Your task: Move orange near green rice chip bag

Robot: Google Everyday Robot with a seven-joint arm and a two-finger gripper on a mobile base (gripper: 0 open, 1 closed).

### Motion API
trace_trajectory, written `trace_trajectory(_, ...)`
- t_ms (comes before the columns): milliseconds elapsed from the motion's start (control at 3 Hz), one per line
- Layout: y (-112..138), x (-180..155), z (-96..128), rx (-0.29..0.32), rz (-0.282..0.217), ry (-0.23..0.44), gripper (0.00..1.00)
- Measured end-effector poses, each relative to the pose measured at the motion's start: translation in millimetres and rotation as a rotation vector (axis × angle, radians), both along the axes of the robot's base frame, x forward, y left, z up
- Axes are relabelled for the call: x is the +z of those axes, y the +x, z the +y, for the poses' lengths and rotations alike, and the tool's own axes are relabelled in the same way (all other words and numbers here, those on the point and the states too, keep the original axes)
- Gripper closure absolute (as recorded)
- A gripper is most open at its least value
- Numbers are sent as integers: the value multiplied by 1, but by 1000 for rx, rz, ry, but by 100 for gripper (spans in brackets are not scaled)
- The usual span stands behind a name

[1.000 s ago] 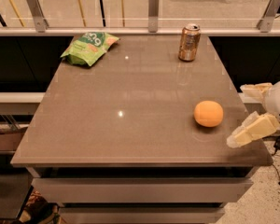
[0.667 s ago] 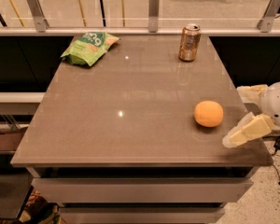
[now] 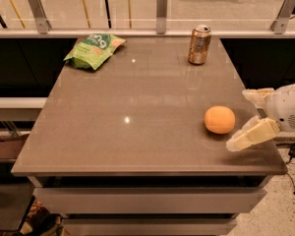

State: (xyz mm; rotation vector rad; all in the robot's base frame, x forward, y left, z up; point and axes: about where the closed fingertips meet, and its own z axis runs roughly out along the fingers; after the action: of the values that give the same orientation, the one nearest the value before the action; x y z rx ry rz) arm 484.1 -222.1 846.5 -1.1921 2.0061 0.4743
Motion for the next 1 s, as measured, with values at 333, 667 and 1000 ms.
trace_trajectory(333,7,-3,7,20,7,16,0)
trace_trajectory(667,12,-7,14,55,22,28,0)
trace_trajectory(1000,13,-10,21,87,34,34,0)
